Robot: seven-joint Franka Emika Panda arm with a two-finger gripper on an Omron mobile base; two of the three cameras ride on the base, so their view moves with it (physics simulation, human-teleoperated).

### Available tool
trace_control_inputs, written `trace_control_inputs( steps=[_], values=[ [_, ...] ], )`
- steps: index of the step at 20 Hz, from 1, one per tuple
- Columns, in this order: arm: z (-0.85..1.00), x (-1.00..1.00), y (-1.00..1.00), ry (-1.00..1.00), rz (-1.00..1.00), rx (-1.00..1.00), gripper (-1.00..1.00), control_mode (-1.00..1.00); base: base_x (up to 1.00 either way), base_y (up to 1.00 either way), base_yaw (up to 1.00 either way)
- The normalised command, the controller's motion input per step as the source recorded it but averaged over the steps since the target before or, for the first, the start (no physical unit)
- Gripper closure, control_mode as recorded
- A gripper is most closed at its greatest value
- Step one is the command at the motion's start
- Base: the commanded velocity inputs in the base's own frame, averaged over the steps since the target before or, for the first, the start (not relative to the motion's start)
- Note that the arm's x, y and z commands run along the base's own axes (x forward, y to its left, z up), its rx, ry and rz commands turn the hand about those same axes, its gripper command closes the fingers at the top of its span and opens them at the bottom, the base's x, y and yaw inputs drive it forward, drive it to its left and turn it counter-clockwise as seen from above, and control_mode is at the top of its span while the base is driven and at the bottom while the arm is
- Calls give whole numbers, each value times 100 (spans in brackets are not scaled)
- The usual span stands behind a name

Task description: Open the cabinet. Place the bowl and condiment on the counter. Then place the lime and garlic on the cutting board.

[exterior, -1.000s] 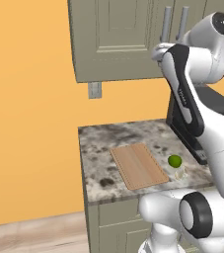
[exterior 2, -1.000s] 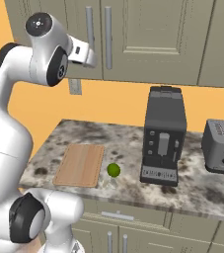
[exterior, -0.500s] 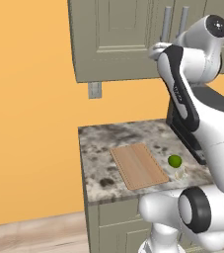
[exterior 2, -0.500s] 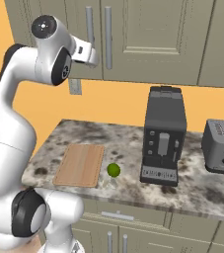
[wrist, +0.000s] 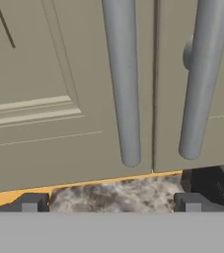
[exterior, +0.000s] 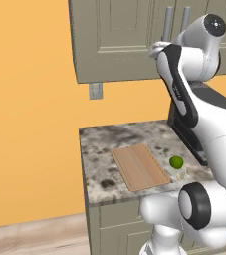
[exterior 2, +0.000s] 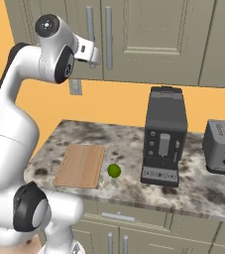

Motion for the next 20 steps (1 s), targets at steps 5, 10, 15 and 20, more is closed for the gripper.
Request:
trace_control_inputs(
  steps=[5, 10, 15, 20],
  values=[
    [0, 31, -2, 0, 0, 0, -100, -100, 0, 0, 0],
    [0, 30, -17, 0, 0, 0, -100, -100, 0, 0, 0],
    [0, 30, -24, 0, 0, 0, -100, -100, 0, 0, 0],
    [0, 37, -8, -2, 0, 0, -100, -100, 0, 0, 0]
  ],
)
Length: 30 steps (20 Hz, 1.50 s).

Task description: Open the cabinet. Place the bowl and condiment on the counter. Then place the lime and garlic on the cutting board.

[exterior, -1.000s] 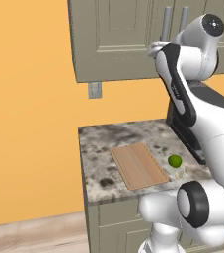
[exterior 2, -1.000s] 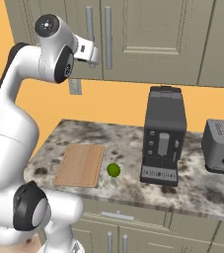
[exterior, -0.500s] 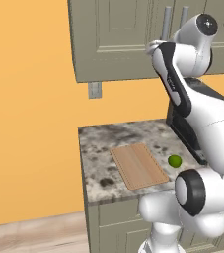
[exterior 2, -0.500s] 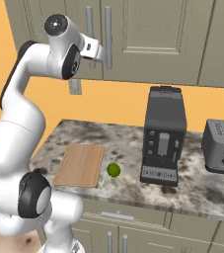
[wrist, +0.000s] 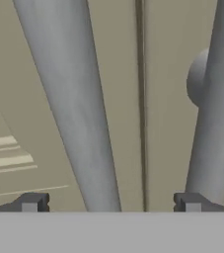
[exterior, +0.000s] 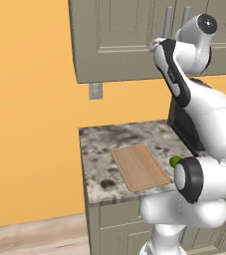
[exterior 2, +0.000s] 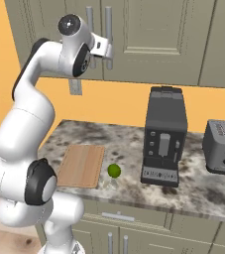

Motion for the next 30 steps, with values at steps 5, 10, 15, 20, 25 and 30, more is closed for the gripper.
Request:
trace_control_inputs(
  steps=[5, 10, 15, 20, 25, 30],
  values=[
    [0, 38, -1, -1, 0, 0, -100, -100, 0, 0, 0],
    [0, 39, 0, -4, 0, 0, -100, -100, 0, 0, 0],
    [-17, 24, 0, -4, 0, -8, -100, -100, 0, 0, 0],
    [-2, 3, 0, 0, 0, -1, -100, -100, 0, 0, 0],
    [-42, 23, 0, 2, 0, 16, 100, -100, 0, 0, 0],
    [-26, 68, 5, 3, 11, 19, 100, -100, 0, 0, 0]
  ],
)
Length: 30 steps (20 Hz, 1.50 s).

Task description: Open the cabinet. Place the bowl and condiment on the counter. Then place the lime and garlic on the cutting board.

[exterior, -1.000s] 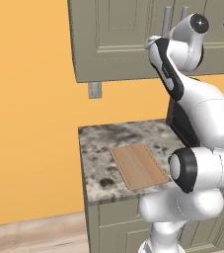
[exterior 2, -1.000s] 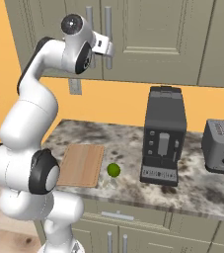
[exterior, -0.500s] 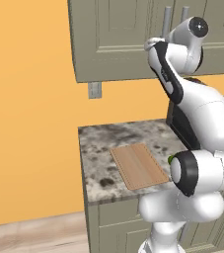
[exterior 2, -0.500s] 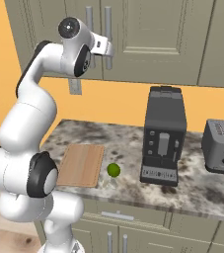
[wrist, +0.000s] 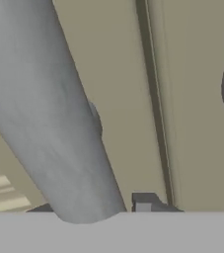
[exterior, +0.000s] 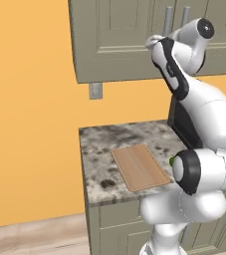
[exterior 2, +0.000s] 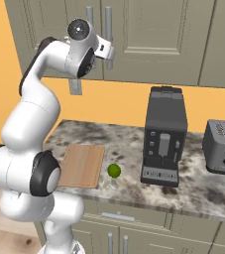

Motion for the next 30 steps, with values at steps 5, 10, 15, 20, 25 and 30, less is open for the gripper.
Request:
trace_control_inputs(
  steps=[5, 10, 15, 20, 25, 30],
  values=[
    [-32, 100, 32, 3, 31, 24, 100, -100, 0, 0, 0],
    [-30, 41, 75, 0, 23, 23, 100, -100, 0, 0, 0],
    [-39, -5, 100, 0, 10, 9, 100, -100, 0, 0, 0],
    [-34, -46, 100, -3, 3, 1, 100, -100, 0, 0, 0],
    [-40, -83, 99, -10, 0, 0, 100, -100, 0, 0, 0],
    [-47, -87, 91, -12, 0, 0, 100, -100, 0, 0, 0]
  ],
)
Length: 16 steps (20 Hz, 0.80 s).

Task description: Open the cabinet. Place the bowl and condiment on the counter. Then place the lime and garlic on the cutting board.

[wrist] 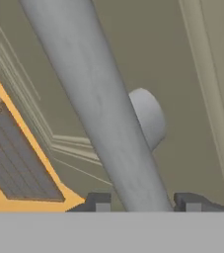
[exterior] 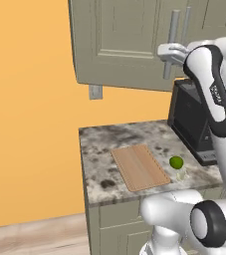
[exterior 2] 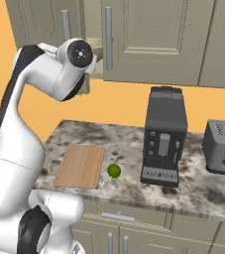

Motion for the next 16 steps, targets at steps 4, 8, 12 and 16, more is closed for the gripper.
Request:
trace_control_inputs(
  steps=[4, 8, 12, 16],
  values=[
    [-21, -72, 100, -1, 0, 0, 100, -100, 0, 0, 0],
    [-14, -41, 98, 0, 0, -2, 100, -100, 0, 0, 0],
    [-14, -24, 91, 0, 0, -7, 100, -100, 0, 0, 0],
    [-15, -26, 97, 0, 0, -12, 100, -100, 0, 0, 0]
  ],
)
